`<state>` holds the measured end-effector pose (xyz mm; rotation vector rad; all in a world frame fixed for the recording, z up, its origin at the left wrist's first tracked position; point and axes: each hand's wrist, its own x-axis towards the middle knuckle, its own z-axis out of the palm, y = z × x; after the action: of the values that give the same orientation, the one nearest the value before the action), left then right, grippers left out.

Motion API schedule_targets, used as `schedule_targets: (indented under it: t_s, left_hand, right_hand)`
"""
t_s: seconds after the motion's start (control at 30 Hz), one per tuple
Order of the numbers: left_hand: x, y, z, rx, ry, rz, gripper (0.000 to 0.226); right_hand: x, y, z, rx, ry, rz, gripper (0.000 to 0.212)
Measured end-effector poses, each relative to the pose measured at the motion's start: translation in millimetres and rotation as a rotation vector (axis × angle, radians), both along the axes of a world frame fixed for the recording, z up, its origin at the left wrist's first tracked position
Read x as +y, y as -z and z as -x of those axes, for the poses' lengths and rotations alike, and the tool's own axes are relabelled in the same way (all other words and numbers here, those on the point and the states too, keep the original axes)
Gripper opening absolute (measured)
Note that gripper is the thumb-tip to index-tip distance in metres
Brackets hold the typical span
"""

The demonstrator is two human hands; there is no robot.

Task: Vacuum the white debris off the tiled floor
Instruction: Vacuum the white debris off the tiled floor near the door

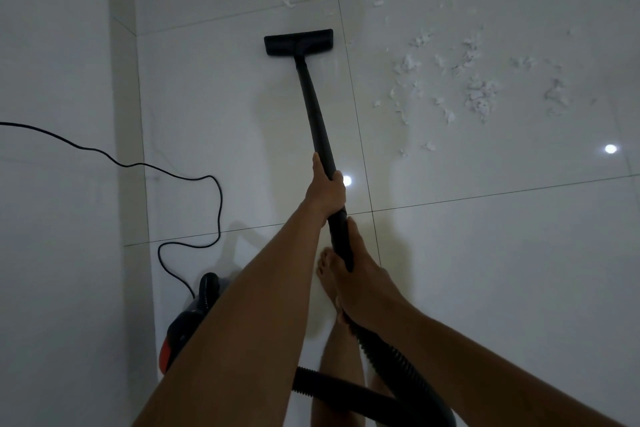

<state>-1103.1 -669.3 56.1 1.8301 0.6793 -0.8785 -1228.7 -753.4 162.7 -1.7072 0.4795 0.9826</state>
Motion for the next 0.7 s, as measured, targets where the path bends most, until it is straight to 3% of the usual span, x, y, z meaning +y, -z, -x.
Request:
schedule_targets:
  t_s: [0.2,0.7]
  left_hand:
    - [1,-1,1,-0.012,-0.002,0.025,0.069]
    - [11,8,-32,-0.001,0.034,0.014,0.07]
  right_hand:
    - [4,2,0,0.108,0.067,0.045,0.066]
    - [16,6,-29,0.057,0.046,0.042,0.064]
